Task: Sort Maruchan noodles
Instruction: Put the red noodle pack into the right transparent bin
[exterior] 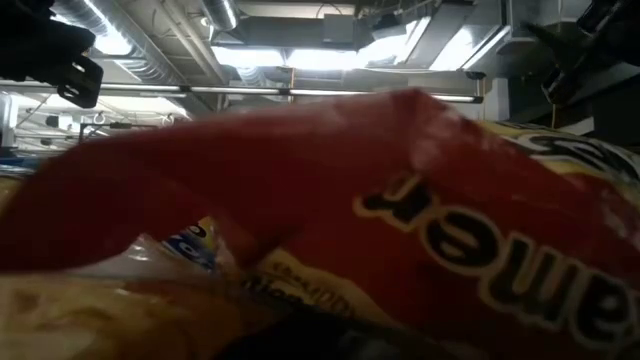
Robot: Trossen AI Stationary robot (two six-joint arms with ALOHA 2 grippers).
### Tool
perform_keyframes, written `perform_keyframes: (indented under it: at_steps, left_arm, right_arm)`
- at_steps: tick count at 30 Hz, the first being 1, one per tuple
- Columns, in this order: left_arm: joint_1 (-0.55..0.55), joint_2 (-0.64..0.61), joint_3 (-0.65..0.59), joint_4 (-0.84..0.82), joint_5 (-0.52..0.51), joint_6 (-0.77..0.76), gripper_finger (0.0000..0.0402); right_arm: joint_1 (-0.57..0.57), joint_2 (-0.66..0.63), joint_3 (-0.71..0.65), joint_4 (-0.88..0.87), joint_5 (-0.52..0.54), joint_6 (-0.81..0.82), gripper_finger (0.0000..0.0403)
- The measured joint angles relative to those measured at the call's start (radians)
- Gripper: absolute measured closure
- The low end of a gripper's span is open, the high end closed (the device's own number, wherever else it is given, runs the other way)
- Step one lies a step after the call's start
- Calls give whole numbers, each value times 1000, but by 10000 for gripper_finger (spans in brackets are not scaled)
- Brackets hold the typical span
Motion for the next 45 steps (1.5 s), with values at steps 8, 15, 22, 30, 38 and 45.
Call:
perform_keyframes:
  at_steps: [8,15,22,30,38,45]
  left_arm:
    - [0,0,-1,163,-10,-83,401]
    - [1,0,0,495,-176,-132,401]
    - [1,0,0,671,-267,-133,401]
    - [1,0,0,675,-240,-144,401]
    - [1,0,0,784,-197,-166,401]
    - [1,42,149,782,-39,-82,396]
  right_arm:
    - [0,0,0,143,284,10,219]
    - [0,29,82,188,350,-79,219]
    - [0,244,330,118,407,-348,219]
    - [0,537,605,-56,526,-528,219]
    - [0,751,765,-111,558,-628,219]
    - [0,855,857,-108,602,-630,219]
